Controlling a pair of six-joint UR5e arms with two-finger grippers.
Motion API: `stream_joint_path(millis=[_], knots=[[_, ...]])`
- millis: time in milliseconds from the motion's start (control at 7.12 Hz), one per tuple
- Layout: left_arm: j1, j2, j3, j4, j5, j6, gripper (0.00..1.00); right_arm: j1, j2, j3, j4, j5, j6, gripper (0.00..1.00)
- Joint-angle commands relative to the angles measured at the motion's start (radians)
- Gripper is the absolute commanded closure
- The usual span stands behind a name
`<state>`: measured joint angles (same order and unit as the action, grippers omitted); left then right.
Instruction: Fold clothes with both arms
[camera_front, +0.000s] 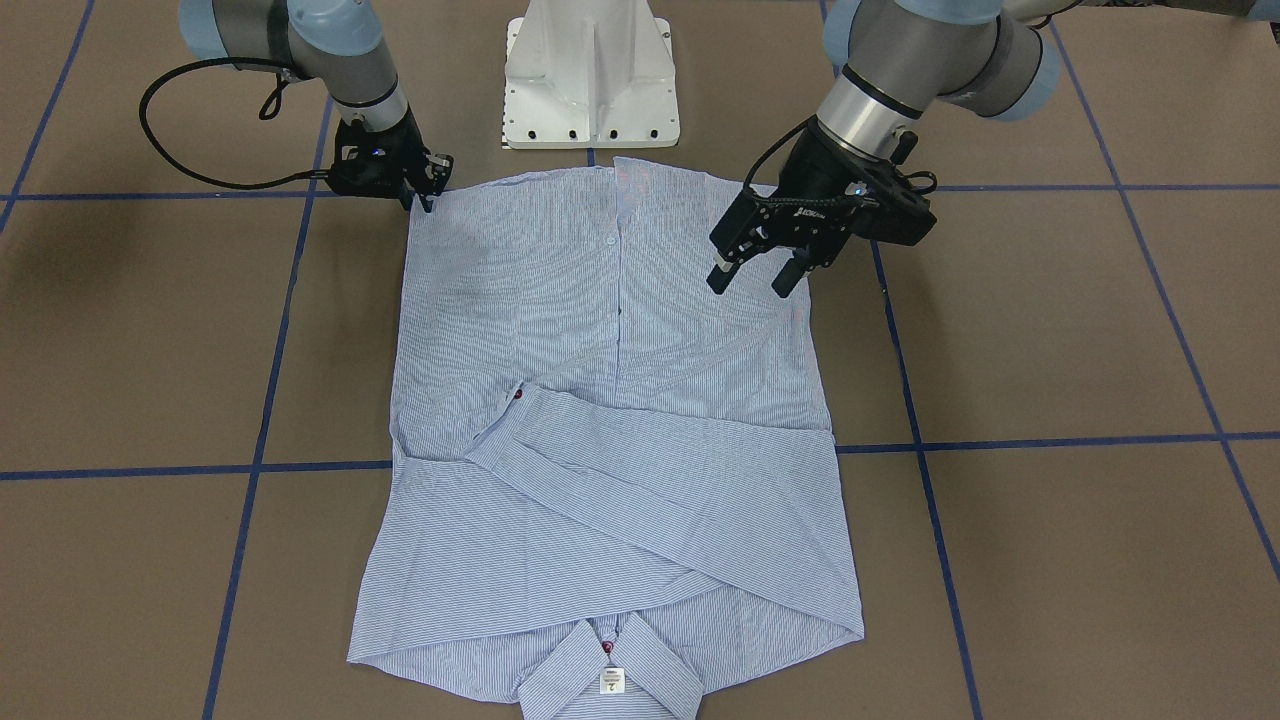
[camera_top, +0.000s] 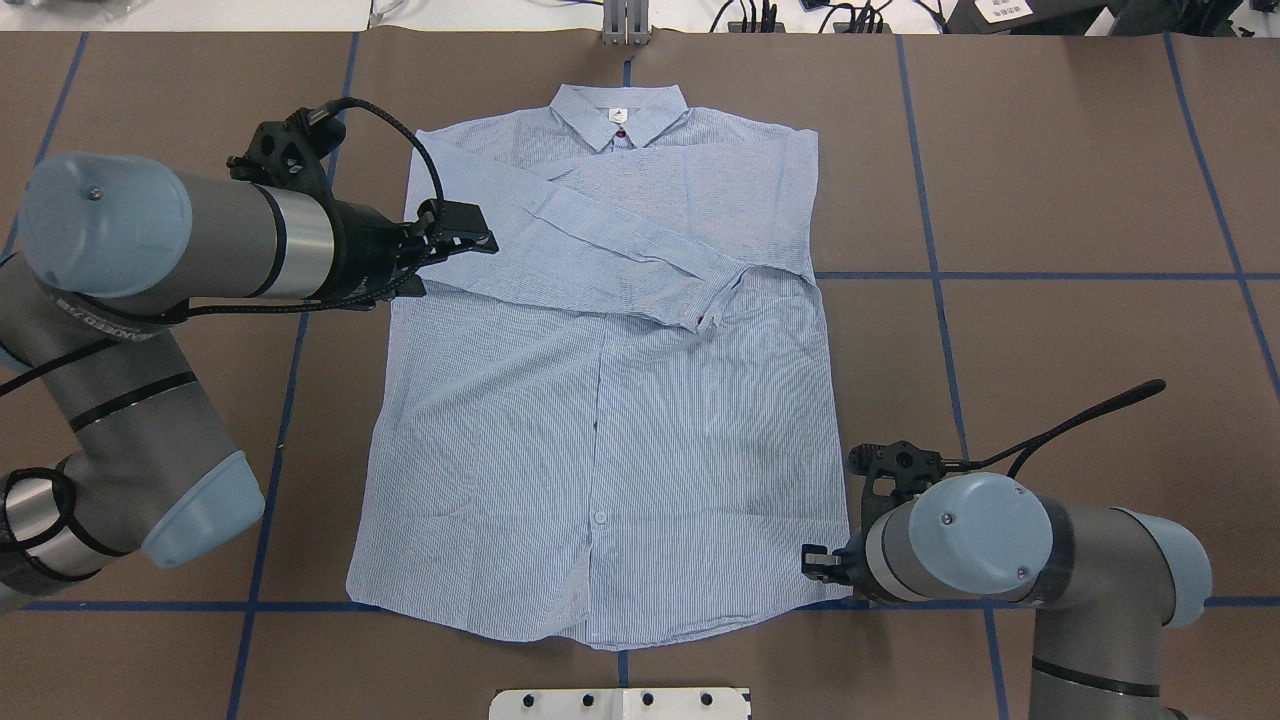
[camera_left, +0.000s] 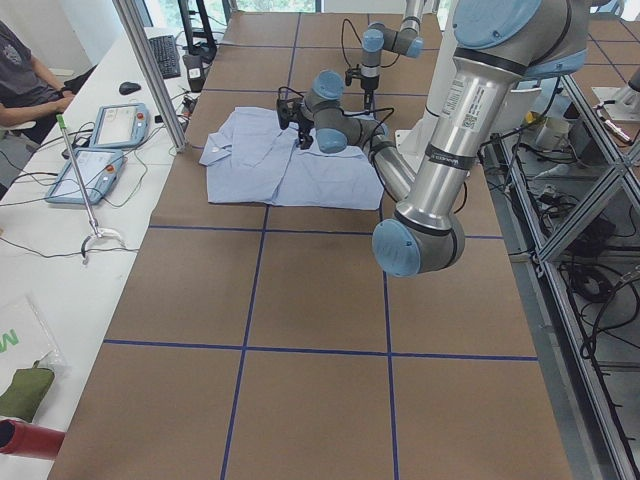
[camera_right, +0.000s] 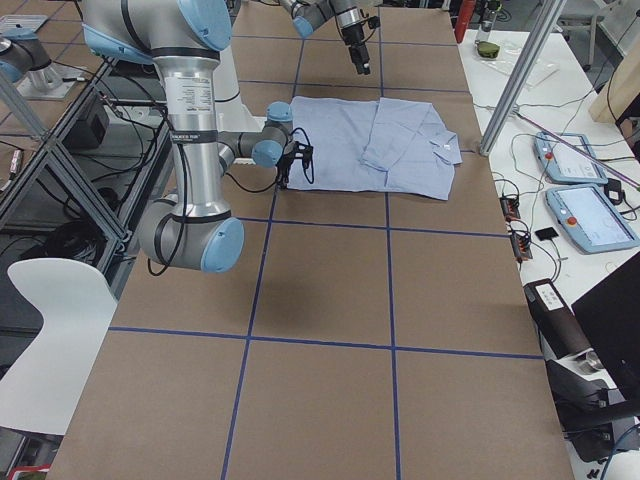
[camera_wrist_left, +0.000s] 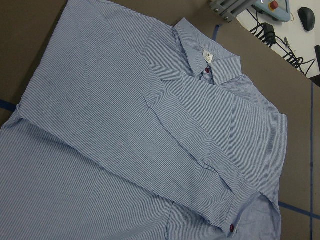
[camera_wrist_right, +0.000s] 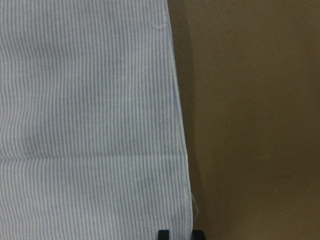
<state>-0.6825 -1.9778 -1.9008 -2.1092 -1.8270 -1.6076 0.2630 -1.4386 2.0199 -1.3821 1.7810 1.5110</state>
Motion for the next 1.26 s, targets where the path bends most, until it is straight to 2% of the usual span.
stream_joint_path(millis=[0,1123], knots=[[0.0,-0.001,0.0,0.0,0.002,0.0,0.0,-0.001,0.001,-0.001,0.0,0.0,0.0,0.76],[-0.005,-0.004,-0.004,0.0,0.002,0.0,0.0,-0.002,-0.002,-0.006,-0.003,0.001,0.0,0.73]])
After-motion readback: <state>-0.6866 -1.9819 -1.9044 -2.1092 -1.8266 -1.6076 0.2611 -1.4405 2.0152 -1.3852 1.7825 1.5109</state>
